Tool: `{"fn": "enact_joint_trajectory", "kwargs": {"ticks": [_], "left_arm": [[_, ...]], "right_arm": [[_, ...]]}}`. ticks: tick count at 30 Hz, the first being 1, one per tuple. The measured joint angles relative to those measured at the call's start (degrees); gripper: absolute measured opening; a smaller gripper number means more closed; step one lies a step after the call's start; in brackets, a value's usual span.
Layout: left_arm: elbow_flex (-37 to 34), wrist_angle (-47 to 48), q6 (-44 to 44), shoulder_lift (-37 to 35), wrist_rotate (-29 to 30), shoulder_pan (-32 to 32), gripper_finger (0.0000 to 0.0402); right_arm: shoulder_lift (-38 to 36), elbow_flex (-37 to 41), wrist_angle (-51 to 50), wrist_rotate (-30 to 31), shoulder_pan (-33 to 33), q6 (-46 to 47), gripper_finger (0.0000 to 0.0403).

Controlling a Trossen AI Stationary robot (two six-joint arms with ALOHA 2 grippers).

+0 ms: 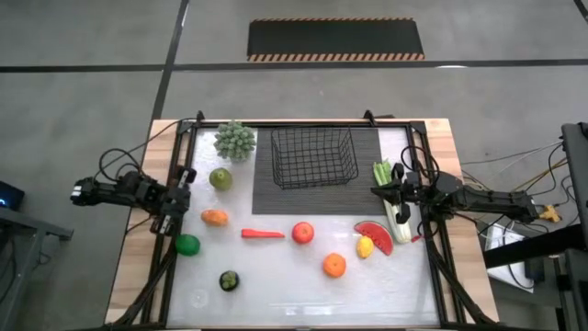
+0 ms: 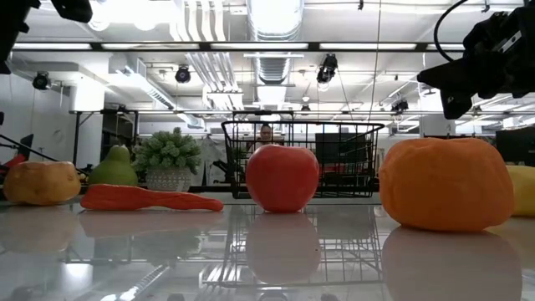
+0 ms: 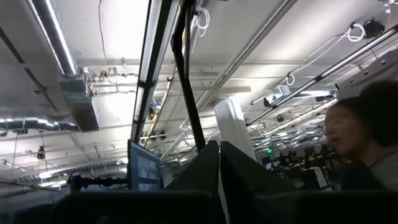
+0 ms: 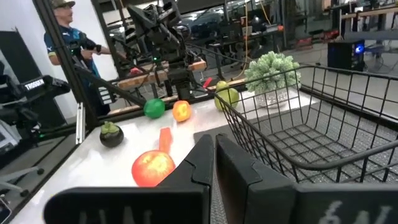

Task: Build produce basket
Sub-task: Put the orange carrot into the black wire basket

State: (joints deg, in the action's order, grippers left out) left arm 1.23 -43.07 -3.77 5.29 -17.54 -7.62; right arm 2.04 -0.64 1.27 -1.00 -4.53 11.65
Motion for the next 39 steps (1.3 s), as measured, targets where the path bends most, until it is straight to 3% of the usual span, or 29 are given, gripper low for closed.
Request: {"fn": "enact_joint_trajectory", "kwargs": {"ticks": [8, 11, 15, 24, 32, 39], "left_arm": [[-0.79, 0.51, -4.25, 2.82, -0.47, -0.02, 0.0000], [-0.79, 0.74, -8.42, 5.78, -4.27, -0.03, 0.0000], [-0.81, -0.22, -10.55, 8.85, -4.76, -0.02, 0.0000], [-0.88, -1.15, -4.62, 17.44, -4.74, 0.00, 0.0000], [-0.94, -9.84, -8.88, 24.52, -4.72, 0.00, 0.0000], [-0.64, -16.00, -6.84, 30.68, -4.72, 0.00, 0.0000]], "right_arm": [[-0.09, 0.01, 1.00, 6.59, -0.05, -10.21, 0.0009], [-0.09, 0.02, 0.86, 6.63, -0.01, -7.32, 0.0009], [-0.09, 0.00, 1.39, 10.46, -0.03, -5.05, 0.0009], [-0.09, 0.02, 5.03, 9.60, -0.01, -7.38, 0.0009], [-0.08, 0.02, 5.45, 10.06, -0.01, -10.86, 0.0009], [-0.07, 0.01, 5.45, 10.08, -0.01, -13.26, 0.0009]]}}
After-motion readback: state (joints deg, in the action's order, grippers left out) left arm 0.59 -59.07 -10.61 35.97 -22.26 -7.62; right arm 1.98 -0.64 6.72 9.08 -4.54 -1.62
